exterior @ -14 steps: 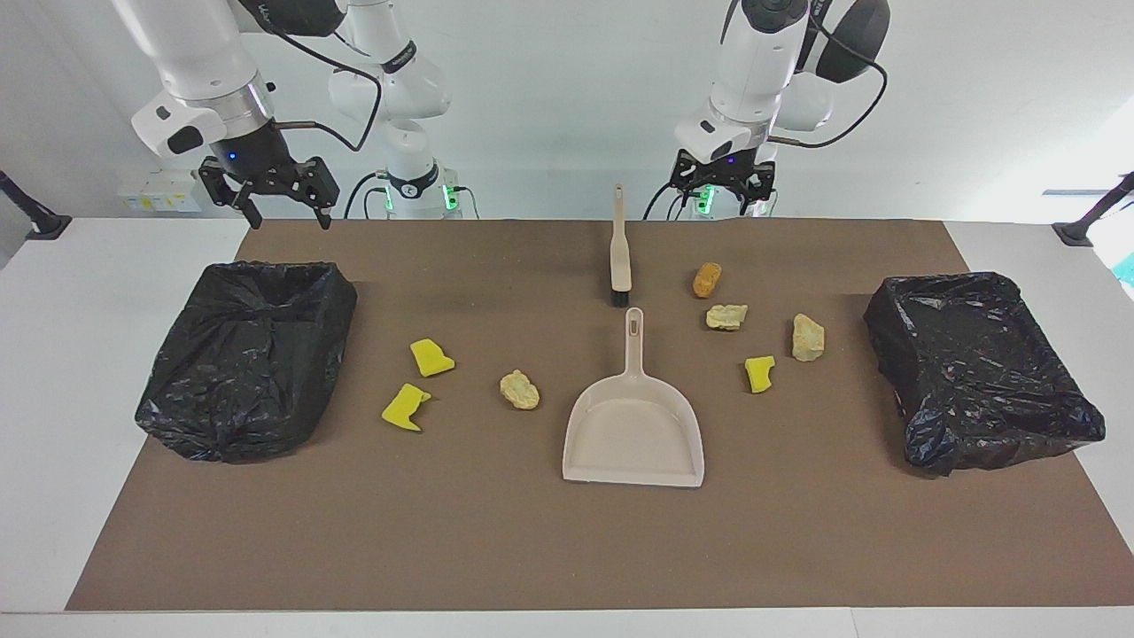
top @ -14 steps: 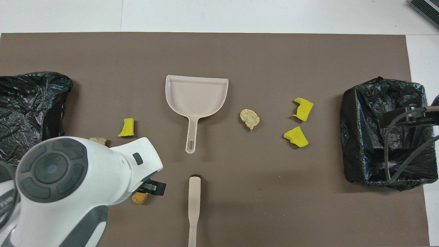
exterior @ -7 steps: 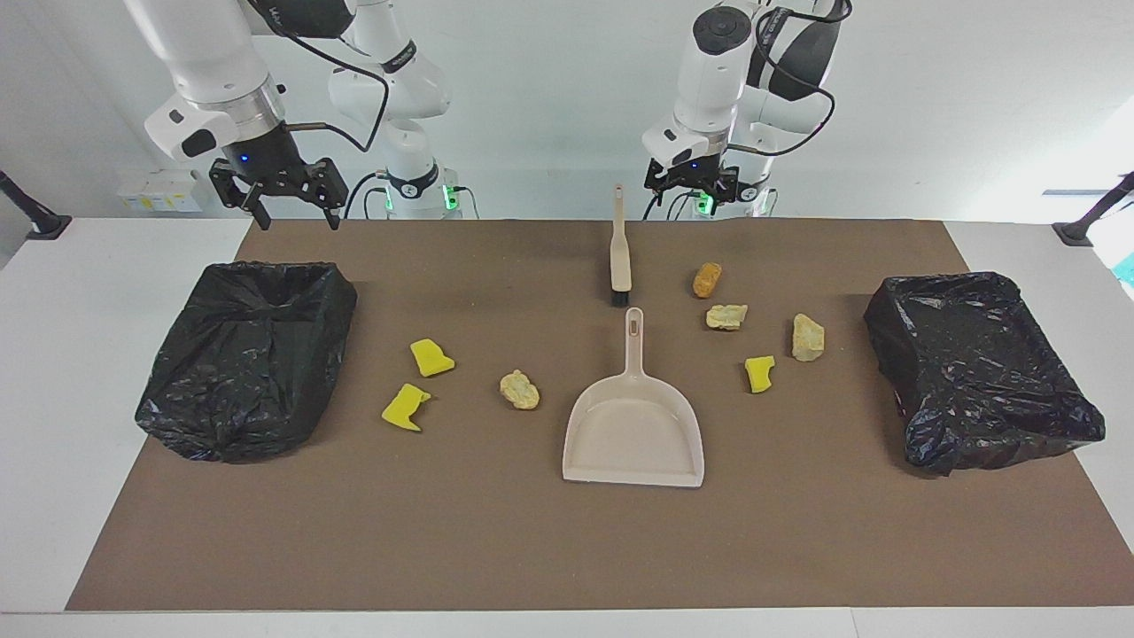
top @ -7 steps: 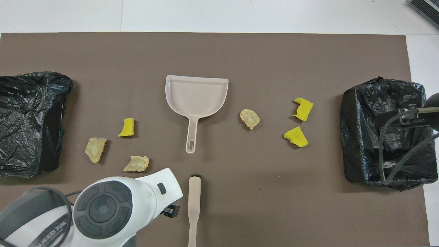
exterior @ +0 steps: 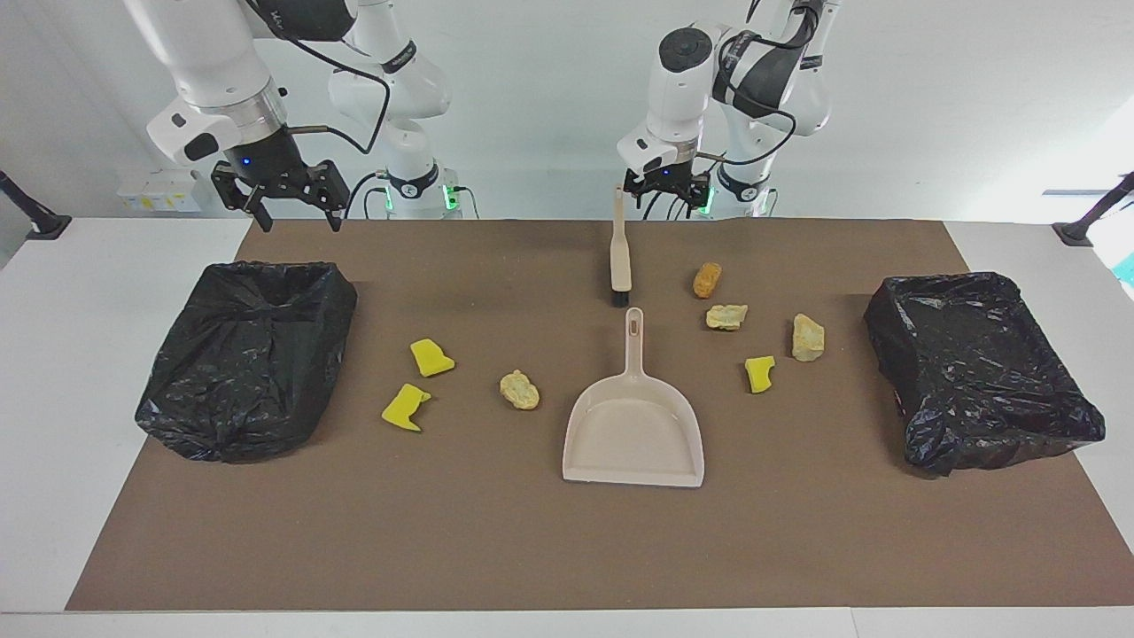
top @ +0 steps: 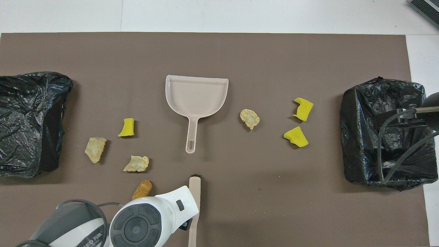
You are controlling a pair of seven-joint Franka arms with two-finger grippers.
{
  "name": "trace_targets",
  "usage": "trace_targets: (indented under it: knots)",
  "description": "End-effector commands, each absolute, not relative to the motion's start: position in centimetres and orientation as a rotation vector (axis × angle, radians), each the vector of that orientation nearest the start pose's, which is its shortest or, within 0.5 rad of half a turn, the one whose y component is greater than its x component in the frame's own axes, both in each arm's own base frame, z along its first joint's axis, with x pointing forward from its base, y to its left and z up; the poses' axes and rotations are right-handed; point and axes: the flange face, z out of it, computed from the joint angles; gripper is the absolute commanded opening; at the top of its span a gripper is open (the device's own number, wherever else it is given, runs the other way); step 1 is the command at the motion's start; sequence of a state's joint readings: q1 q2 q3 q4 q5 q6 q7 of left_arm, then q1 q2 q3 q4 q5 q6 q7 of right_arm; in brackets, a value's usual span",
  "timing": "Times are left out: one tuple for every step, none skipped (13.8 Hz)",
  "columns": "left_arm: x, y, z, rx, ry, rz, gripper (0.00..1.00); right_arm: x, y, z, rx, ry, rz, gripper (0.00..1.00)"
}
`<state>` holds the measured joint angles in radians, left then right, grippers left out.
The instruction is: Sweep and dump trash in bin
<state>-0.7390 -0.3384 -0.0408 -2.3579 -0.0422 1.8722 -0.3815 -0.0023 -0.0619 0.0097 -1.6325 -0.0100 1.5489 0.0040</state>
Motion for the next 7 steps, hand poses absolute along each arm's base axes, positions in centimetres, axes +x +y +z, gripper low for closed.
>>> trace_targets:
  knots:
    - [25.9, -32.0, 42.2, -3.036, 0.560, 0.174, 1.00, 53.2, 0.6, 62.6, -3.136, -0.012, 0.048, 1.00]
    - [25.1, -32.4, 41.2, -3.039, 0.549, 0.166, 1.00, 53.5, 1.0, 62.1, -3.136, -0.024, 0.067, 1.00]
    - [24.5, -32.5, 40.2, -3.042, 0.542, 0.157, 1.00, 53.7, 1.7, 61.8, -3.136, -0.043, 0.079, 1.00]
    - [24.2, -32.3, 39.3, -3.043, 0.541, 0.154, 1.00, 53.8, 2.1, 61.7, -3.135, -0.055, 0.082, 1.00]
    - [24.0, -32.2, 38.9, -3.047, 0.536, 0.165, 1.00, 54.0, 2.3, 61.2, -3.131, -0.060, 0.096, 1.00]
    - [23.5, -32.5, 38.3, -3.057, 0.537, 0.179, 1.00, 54.3, 3.0, 60.9, -3.102, -0.066, 0.097, 1.00]
    - [22.9, -32.9, 37.7, -3.068, 0.543, 0.179, 1.00, 54.5, 3.3, 60.6, -3.077, -0.068, 0.099, 1.00]
